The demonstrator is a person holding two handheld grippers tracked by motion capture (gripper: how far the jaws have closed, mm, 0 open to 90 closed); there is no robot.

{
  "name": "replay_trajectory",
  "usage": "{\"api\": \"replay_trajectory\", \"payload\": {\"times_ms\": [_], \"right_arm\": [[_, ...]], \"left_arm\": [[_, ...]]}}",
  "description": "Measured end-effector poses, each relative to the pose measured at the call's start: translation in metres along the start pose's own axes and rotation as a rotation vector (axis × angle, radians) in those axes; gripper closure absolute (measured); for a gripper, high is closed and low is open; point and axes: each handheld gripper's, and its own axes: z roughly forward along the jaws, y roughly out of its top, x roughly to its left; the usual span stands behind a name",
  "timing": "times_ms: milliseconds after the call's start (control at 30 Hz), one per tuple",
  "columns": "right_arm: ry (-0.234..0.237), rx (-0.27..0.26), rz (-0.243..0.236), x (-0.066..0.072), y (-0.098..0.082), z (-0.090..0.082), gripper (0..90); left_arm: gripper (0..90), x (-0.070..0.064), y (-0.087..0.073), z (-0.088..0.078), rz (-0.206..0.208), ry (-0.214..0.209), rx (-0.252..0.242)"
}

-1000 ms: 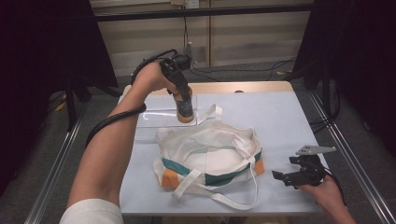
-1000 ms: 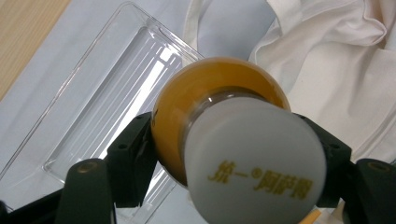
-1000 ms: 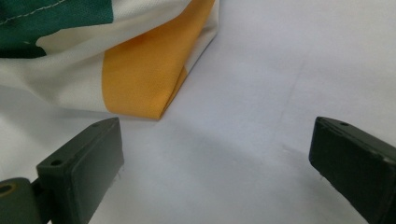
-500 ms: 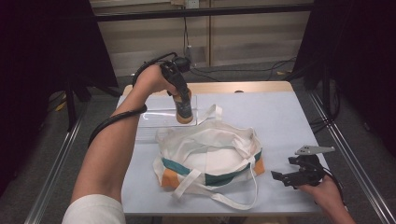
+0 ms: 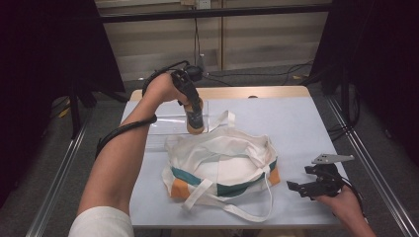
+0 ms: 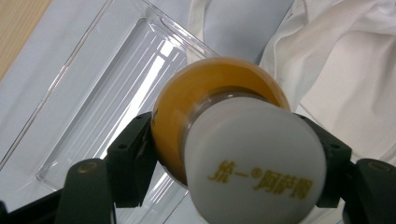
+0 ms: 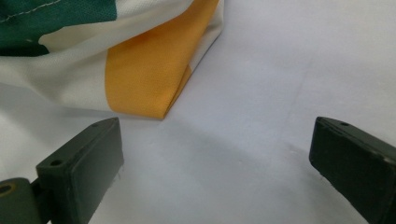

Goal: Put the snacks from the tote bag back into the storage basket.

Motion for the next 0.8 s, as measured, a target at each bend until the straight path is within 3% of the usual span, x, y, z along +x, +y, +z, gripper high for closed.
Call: {"api": "replay_trajectory", "payload": {"times_ms": [600, 667, 800], "right_arm": [[0.003, 0.001, -0.004, 0.001, 0.0, -0.001, 2.6], [0.003, 0.0, -0.002, 0.001, 0.0, -0.001, 2.6], [0.005, 0.001, -0.007, 0.002, 0.0, 0.0, 2.6]], "left_arm": [[30.6, -0.005, 0.0, 0.012, 0.02, -0.006, 0.008], [30.7, -0.004, 0.0, 0.013, 0.037, 0.002, 0.013], [30.6, -0.006, 0.0, 0.016, 0.025, -0.002, 0.003]]}}
